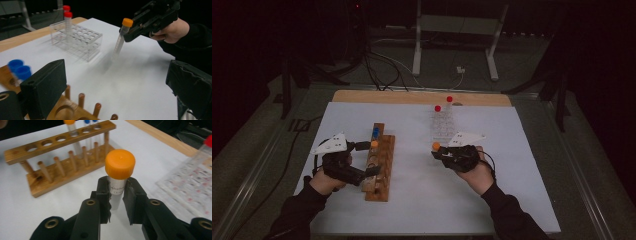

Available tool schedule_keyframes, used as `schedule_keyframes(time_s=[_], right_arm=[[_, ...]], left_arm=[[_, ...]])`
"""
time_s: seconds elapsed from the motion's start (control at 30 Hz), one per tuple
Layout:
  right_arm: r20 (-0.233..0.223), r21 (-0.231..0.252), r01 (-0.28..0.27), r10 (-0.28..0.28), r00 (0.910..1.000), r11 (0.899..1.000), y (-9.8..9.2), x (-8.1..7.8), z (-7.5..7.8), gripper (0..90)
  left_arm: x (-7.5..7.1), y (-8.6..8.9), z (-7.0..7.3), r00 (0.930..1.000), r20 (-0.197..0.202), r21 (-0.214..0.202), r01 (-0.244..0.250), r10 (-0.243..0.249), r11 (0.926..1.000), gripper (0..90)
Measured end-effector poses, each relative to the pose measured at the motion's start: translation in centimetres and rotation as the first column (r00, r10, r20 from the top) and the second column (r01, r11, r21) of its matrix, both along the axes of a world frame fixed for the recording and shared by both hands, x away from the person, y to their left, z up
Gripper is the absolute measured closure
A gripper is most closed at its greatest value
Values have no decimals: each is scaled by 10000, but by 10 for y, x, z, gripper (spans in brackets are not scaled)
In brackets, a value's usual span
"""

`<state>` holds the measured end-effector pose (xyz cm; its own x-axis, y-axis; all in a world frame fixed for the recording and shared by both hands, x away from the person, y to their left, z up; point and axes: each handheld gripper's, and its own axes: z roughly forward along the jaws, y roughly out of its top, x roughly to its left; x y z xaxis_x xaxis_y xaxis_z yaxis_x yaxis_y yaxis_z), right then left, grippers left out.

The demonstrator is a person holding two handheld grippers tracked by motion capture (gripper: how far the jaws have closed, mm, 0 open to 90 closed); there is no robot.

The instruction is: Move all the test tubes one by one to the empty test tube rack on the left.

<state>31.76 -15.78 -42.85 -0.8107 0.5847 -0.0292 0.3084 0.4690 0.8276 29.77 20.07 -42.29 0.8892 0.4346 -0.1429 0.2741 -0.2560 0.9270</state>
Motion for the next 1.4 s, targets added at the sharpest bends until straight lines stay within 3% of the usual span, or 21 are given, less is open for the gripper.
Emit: schedule_keyframes(time_s=[0.57, 0.9, 1.4], right_arm=[[-253, 37, -721, 722, 9971, 9974, 18, -17, -5, 752], [-277, 42, -910, 911, 9955, 9958, 22, -20, -5, 752], [-310, 110, -1026, 1029, 9942, 9947, 25, -21, -4, 752]], left_arm=[[11, -54, 7, 9926, -14, 147, 1214, -1213, 9925, 79], [17, -82, 8, 9880, 75, 298, 1537, -1540, 9877, 250], [24, -105, 3, 9848, 84, 354, 1734, -1738, 9842, 597]])
